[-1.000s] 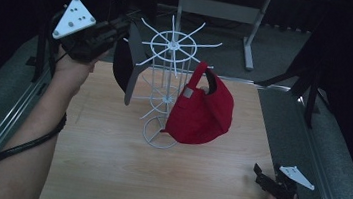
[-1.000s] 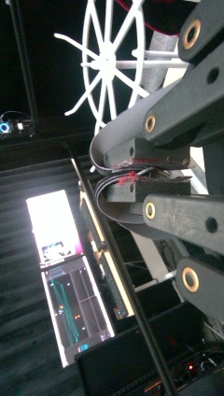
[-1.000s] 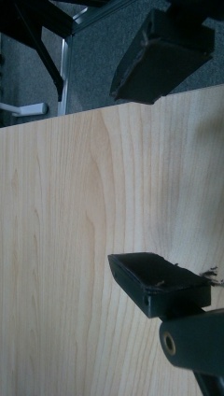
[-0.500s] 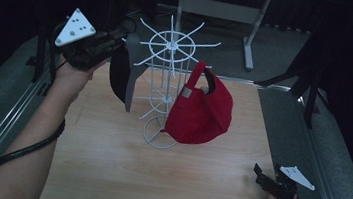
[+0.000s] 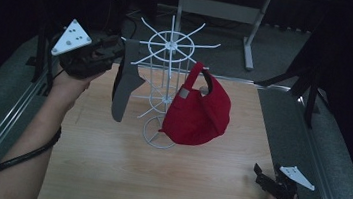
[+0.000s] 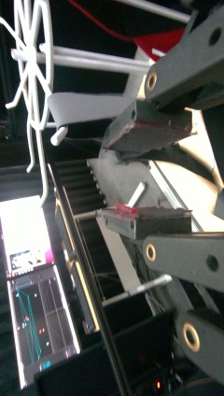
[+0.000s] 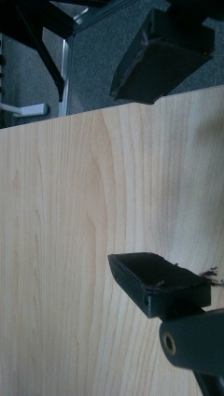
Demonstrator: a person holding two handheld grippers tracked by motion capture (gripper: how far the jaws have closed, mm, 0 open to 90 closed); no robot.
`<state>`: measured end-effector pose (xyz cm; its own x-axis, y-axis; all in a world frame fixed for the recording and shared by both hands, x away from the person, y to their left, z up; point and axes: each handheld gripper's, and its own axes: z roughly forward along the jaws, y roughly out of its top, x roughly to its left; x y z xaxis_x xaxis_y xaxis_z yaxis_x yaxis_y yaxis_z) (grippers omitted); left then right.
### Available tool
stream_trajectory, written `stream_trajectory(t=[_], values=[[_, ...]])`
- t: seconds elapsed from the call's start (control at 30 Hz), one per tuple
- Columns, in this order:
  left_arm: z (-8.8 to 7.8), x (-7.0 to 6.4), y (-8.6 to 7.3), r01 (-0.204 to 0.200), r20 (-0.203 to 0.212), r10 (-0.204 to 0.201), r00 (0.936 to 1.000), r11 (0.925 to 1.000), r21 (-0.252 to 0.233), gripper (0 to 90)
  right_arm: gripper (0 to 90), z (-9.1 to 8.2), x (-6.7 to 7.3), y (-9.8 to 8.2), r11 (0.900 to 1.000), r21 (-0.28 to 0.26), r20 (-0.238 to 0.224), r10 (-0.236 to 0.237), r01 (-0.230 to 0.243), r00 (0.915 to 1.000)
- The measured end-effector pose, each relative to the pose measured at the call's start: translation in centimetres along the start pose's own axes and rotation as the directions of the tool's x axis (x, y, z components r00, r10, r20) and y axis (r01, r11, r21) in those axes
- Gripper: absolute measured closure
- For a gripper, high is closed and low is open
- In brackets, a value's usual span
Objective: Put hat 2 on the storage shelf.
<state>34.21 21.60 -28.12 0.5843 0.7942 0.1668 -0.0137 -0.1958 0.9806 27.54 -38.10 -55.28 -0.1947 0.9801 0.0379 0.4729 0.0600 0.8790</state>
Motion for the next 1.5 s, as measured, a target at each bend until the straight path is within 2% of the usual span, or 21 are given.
stream_trajectory(t=[0.23,0.5,0.77,0.8,1.07,1.2,1.43,1.5], values=[[-1.6,0.5,-1.4,0.033,-0.022,-0.033,0.9992,0.9995,-0.002,60.8,16.6,0.0,0.0,0.0,1.000,0.002,0.001,-0.005,0.005,1.0000],[-3.1,1.0,-3.2,0.078,-0.023,-0.078,0.9967,0.9969,0.004,60.8,16.6,0.1,0.1,0.0,1.000,0.007,0.005,-0.007,0.007,1.0000],[-4.0,1.0,-5.5,0.108,-0.016,-0.108,0.9940,0.9934,0.038,60.5,16.6,0.1,0.1,0.0,1.000,0.007,0.007,-0.009,0.009,0.9999],[-4.0,1.0,-5.9,0.109,-0.022,-0.108,0.9939,0.9930,0.046,58.1,16.6,0.1,0.1,0.0,1.000,0.006,0.007,-0.010,0.010,0.9999],[-4.4,1.1,-9.0,0.159,-0.019,-0.158,0.9873,0.9845,0.075,55.2,16.6,-0.1,0.1,0.0,1.000,-0.007,0.012,0.001,-0.001,0.9999],[-4.6,1.1,-10.3,0.173,-0.024,-0.172,0.9849,0.9798,0.100,49.1,16.6,-0.1,0.1,0.0,1.000,-0.009,0.012,-0.002,0.002,0.9999],[-4.9,0.6,-13.1,0.188,-0.027,-0.186,0.9821,0.9731,0.133,46.3,16.6,-0.1,0.1,0.0,1.000,-0.013,0.013,-0.003,0.003,0.9999],[-5.0,0.6,-13.8,0.204,-0.022,-0.203,0.9790,0.9697,0.135,44.1,16.6,-0.1,0.2,0.0,1.000,-0.012,0.013,-0.004,0.004,0.9999]])
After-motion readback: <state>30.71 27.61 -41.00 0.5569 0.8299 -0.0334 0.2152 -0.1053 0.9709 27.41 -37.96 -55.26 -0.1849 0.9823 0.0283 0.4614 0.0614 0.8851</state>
